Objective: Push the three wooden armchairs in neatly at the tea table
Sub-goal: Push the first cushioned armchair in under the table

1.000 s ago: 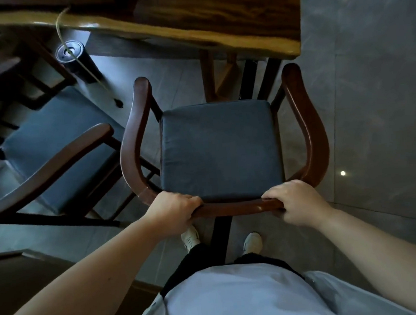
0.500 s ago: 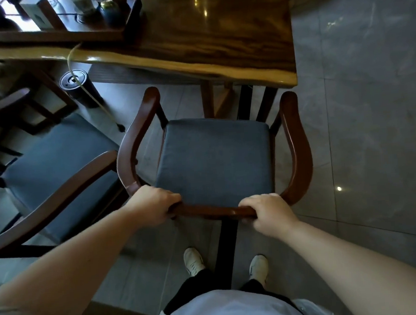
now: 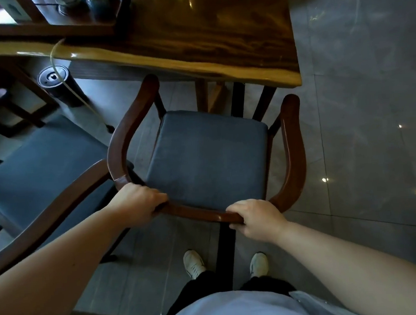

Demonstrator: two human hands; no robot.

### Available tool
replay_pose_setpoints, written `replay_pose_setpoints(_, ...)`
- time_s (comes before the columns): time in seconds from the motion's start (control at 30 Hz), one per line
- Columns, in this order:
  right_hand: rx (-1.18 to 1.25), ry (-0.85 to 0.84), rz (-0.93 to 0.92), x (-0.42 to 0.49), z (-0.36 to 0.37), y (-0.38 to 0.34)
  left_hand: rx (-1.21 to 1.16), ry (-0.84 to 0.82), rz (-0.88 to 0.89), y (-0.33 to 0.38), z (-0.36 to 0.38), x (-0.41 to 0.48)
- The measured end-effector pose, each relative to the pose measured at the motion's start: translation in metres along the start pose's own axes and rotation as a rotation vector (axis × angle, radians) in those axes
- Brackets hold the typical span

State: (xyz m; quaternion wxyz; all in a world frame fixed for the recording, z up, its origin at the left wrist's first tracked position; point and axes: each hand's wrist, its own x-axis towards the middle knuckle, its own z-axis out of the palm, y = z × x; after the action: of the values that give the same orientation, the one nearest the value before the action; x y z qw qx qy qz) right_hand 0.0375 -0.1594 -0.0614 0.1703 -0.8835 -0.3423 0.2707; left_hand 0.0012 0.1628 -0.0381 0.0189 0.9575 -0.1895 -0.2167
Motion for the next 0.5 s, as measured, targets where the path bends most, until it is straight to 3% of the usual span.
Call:
replay_pose_setpoints(0.2,0.075,-0.168,-0.028,0.002,-0.009,0.024,-0.083,0.053,-0.107,0.015,-0.002,-0.002)
replay_pose_setpoints(0.37,-0.244,-0.415,-0.047,0.004,-0.032,0.080,-0.025,0.015,-0.075,0.077,-0.005,0.016)
replay_pose_setpoints(0.5,-0.527,-0.462,-0.233,0.012,-0.043,0.116,-0.052,0.044,-0.122,0.142,-0.007,0.043)
